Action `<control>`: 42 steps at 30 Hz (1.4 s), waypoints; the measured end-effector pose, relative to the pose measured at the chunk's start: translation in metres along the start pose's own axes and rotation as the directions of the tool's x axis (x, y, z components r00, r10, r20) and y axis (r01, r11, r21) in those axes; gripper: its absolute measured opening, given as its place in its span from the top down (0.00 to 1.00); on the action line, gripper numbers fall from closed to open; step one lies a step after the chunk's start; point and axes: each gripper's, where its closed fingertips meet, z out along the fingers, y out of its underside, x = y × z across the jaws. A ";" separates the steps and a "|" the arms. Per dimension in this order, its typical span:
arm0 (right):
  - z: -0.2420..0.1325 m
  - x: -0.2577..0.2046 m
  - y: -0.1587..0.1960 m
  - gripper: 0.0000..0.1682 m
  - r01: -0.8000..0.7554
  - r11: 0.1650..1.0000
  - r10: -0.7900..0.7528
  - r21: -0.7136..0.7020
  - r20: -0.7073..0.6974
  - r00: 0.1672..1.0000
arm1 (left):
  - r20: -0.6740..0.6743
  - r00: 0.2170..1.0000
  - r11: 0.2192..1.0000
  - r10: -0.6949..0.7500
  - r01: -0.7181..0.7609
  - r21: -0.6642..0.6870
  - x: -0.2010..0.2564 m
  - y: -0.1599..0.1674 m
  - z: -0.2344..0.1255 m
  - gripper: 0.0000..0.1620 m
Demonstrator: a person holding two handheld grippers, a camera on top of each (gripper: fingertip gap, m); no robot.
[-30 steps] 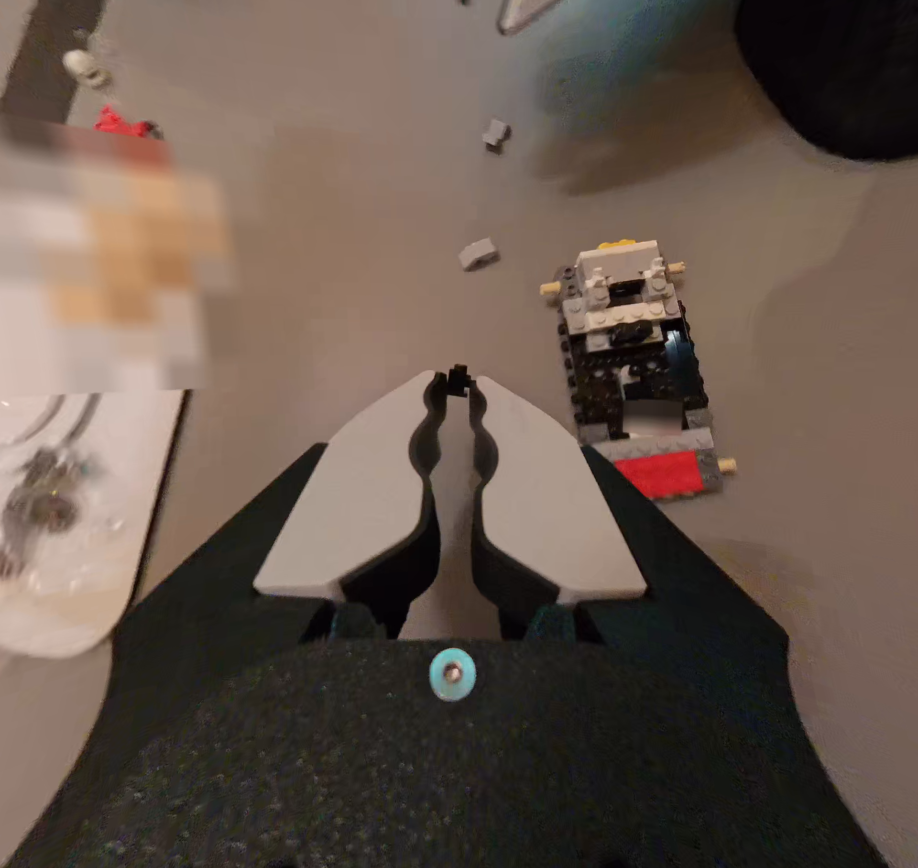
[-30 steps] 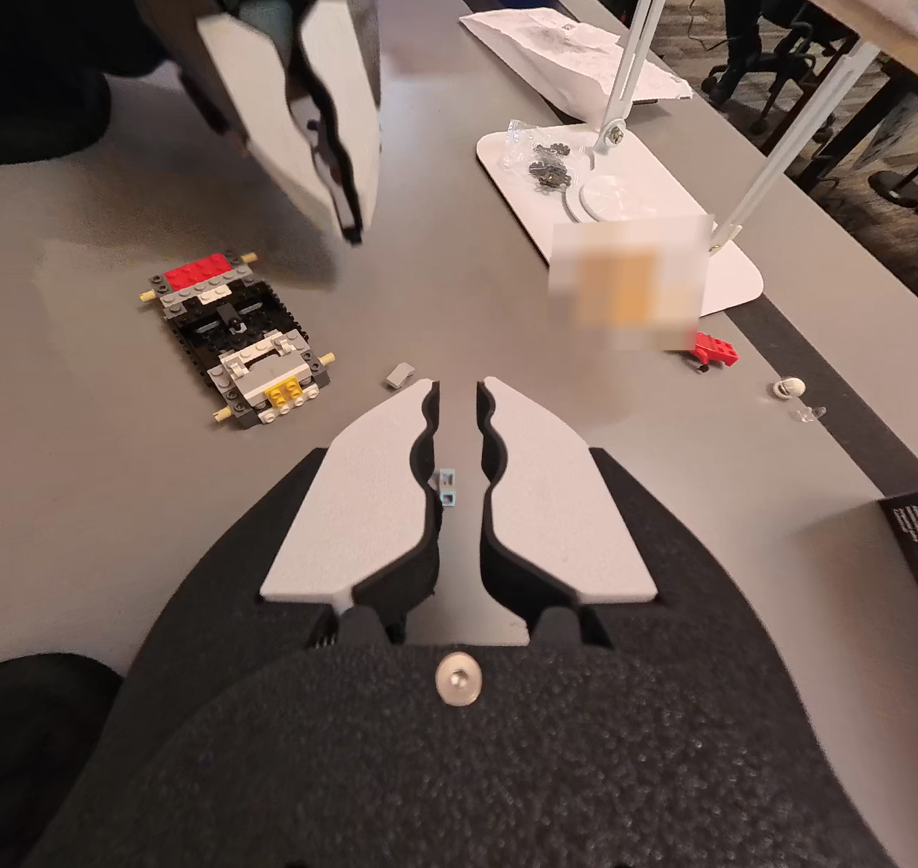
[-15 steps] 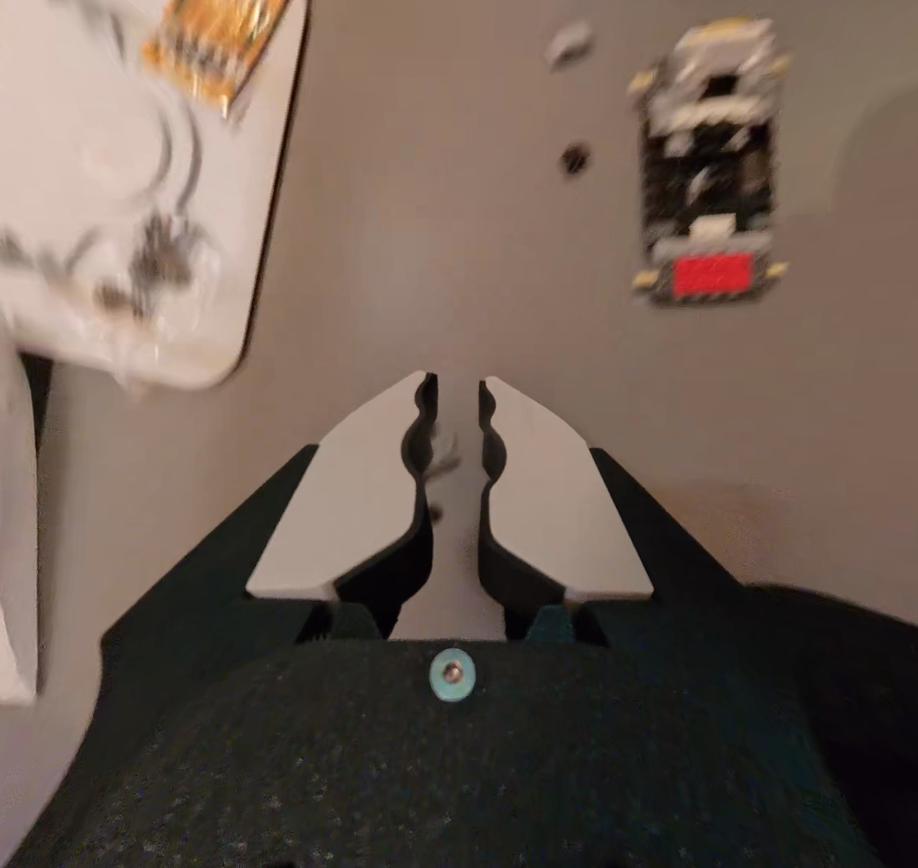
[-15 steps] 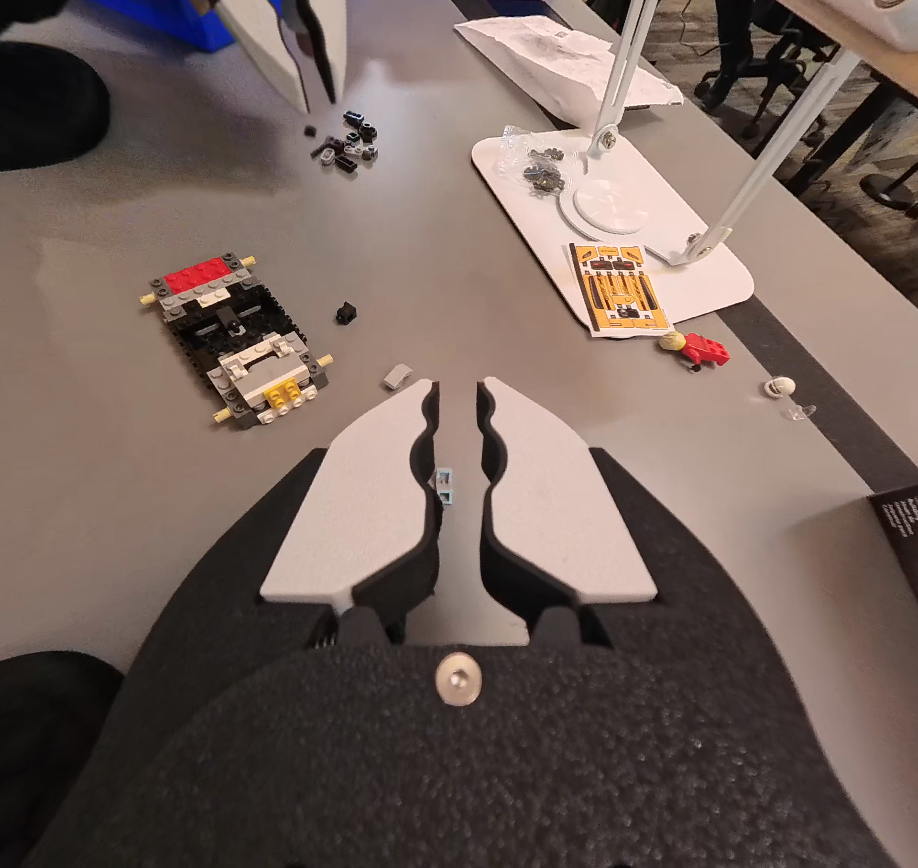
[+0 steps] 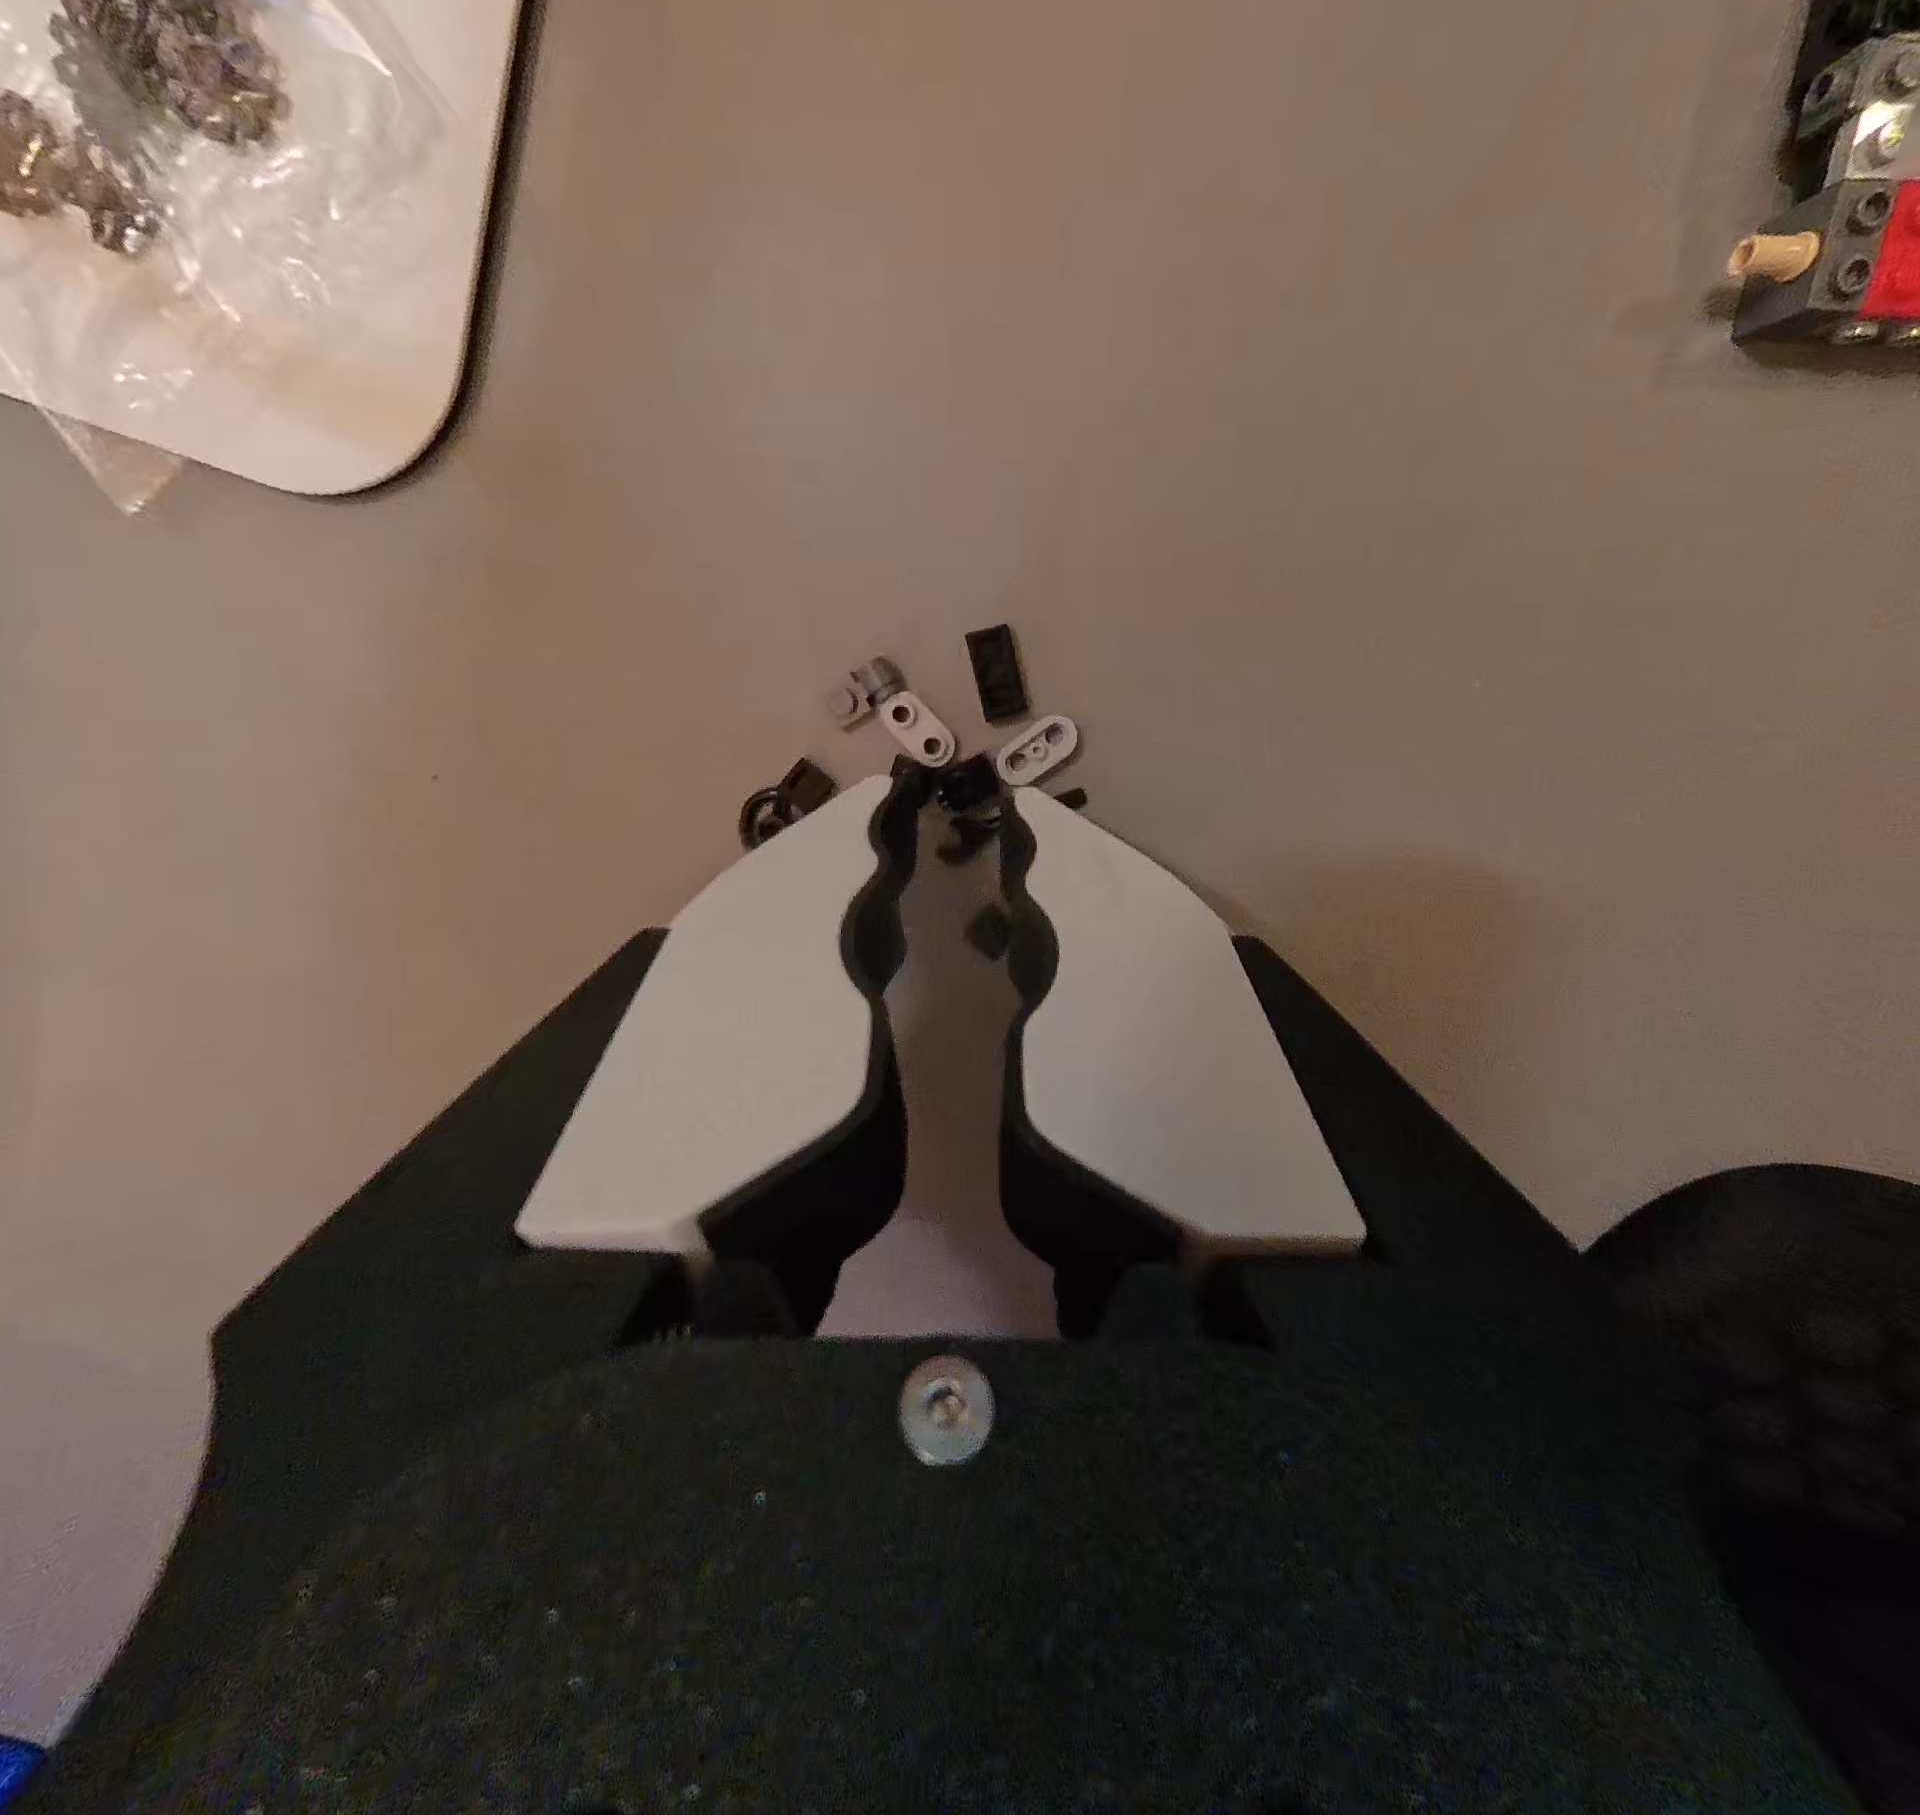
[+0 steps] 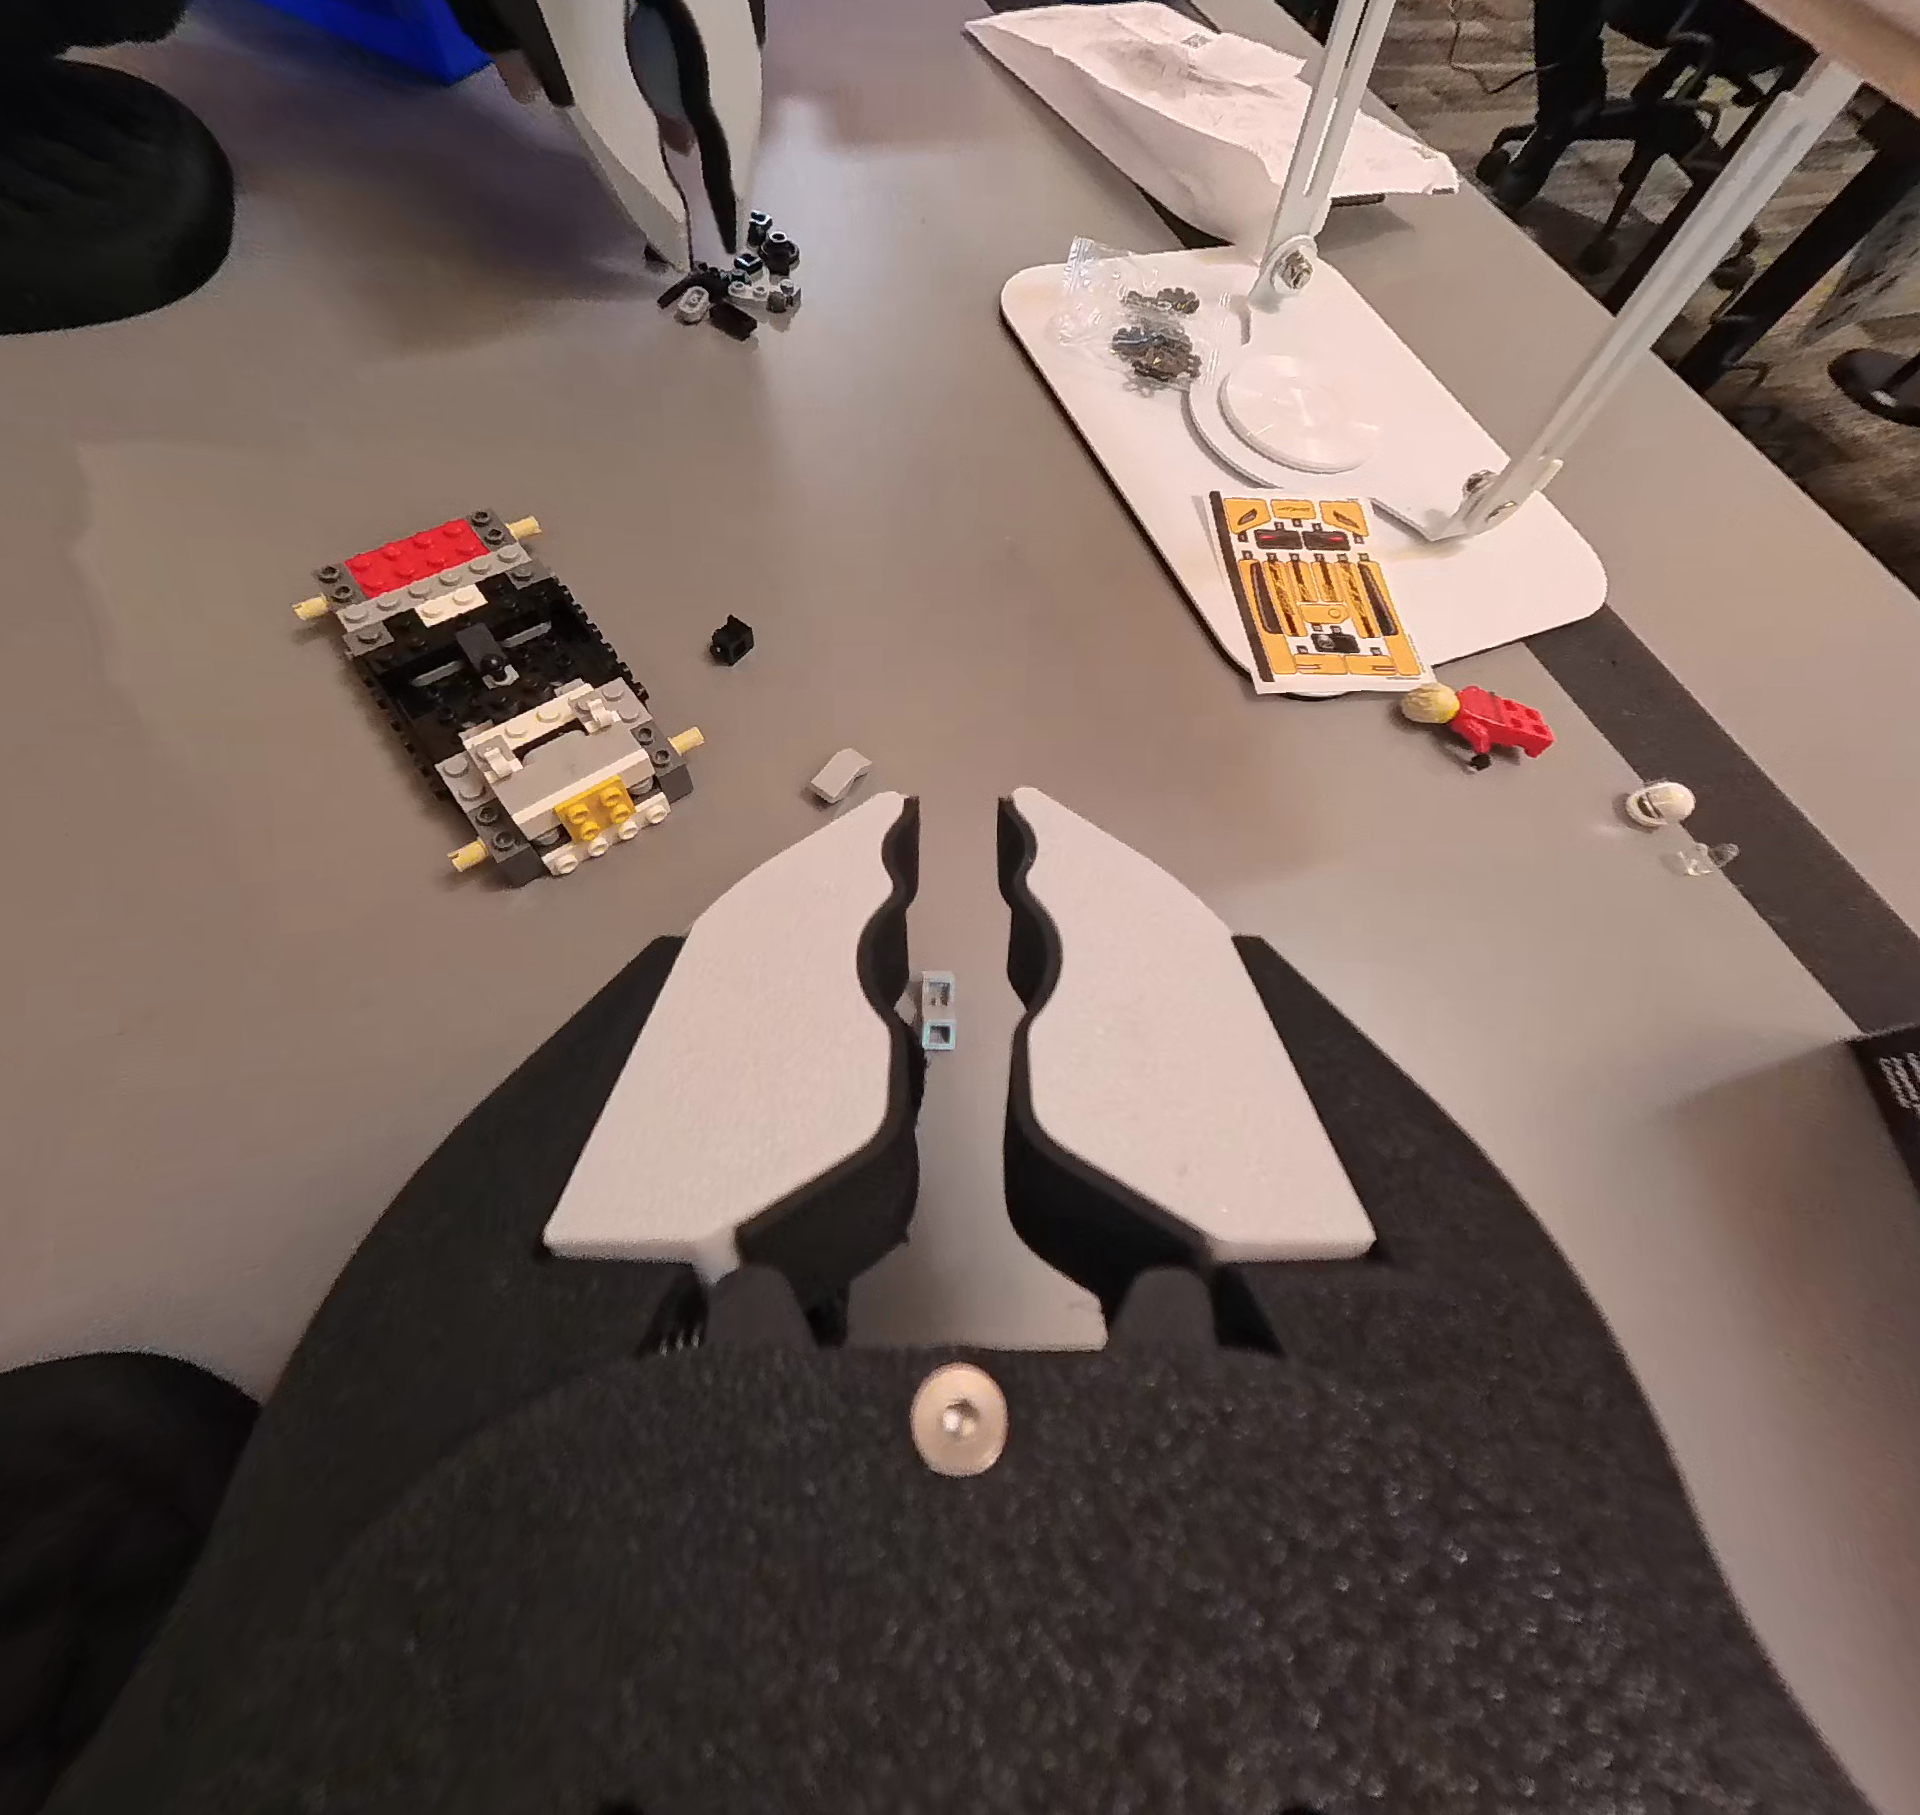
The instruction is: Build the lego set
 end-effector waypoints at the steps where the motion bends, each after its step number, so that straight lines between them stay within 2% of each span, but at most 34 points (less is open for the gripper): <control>1: 0.000 0.000 0.000 0.92 0.001 1.000 -0.001 0.000 0.000 1.000 | -0.001 1.000 1.000 0.004 -0.004 -0.003 0.000 0.000 0.002 0.91; 9: 0.000 -0.001 0.000 0.92 0.003 1.000 -0.003 -0.002 0.001 1.000 | -0.001 0.999 0.999 0.042 -0.041 0.018 0.002 -0.004 0.006 0.93; 14: -0.001 0.000 0.000 0.92 0.001 1.000 -0.001 0.001 -0.002 1.000 | 0.038 0.997 0.996 0.060 -0.062 0.068 -0.002 -0.011 -0.007 0.94; 18: 0.001 0.000 0.001 0.92 -0.003 1.000 0.003 -0.002 0.003 1.000 | -0.015 0.986 0.955 0.167 -0.158 0.252 0.032 -0.060 -0.016 0.94; 22: 0.002 -0.002 0.001 0.92 0.002 1.000 -0.002 -0.009 0.007 1.000 | -0.055 0.953 0.918 0.298 -0.270 0.289 0.076 -0.102 0.012 0.94; 27: 0.000 -0.001 -0.001 0.92 0.005 1.000 -0.005 -0.002 0.002 1.000 | -0.072 0.943 0.918 0.324 -0.295 0.264 0.093 -0.112 0.038 0.93; 30: 0.000 -0.002 0.000 0.92 0.007 1.000 -0.007 -0.007 0.002 1.000 | -0.065 0.950 0.926 0.306 -0.281 0.250 0.089 -0.108 0.035 0.84; 33: -0.001 0.000 -0.001 0.92 0.008 1.000 -0.008 -0.007 -0.008 1.000 | -0.003 0.979 0.942 0.202 -0.194 0.274 0.065 -0.097 0.011 0.82; 35: -0.003 0.002 -0.002 0.92 0.002 1.000 -0.002 0.003 -0.011 1.000 | 0.071 0.996 0.948 0.047 -0.067 0.310 0.041 -0.082 -0.006 0.80; 36: -0.003 0.003 -0.002 0.92 -0.003 1.000 0.003 0.006 -0.011 1.000 | 0.117 0.992 0.944 -0.041 0.000 0.329 0.030 -0.072 -0.010 0.76; 38: -0.003 0.003 -0.001 0.92 -0.014 1.000 0.014 0.011 -0.006 1.000 | 0.223 0.950 0.915 -0.218 0.119 0.386 0.010 -0.051 -0.014 0.66; 39: -0.003 0.003 0.000 0.92 -0.018 1.000 0.018 0.012 -0.003 1.000 | 0.260 0.923 0.896 -0.283 0.158 0.416 0.005 -0.042 -0.014 0.64; 42: 0.000 0.001 0.001 0.92 -0.021 1.000 0.021 0.009 0.007 1.000 | 0.318 0.871 0.870 -0.373 0.210 0.446 0.005 -0.024 -0.006 0.60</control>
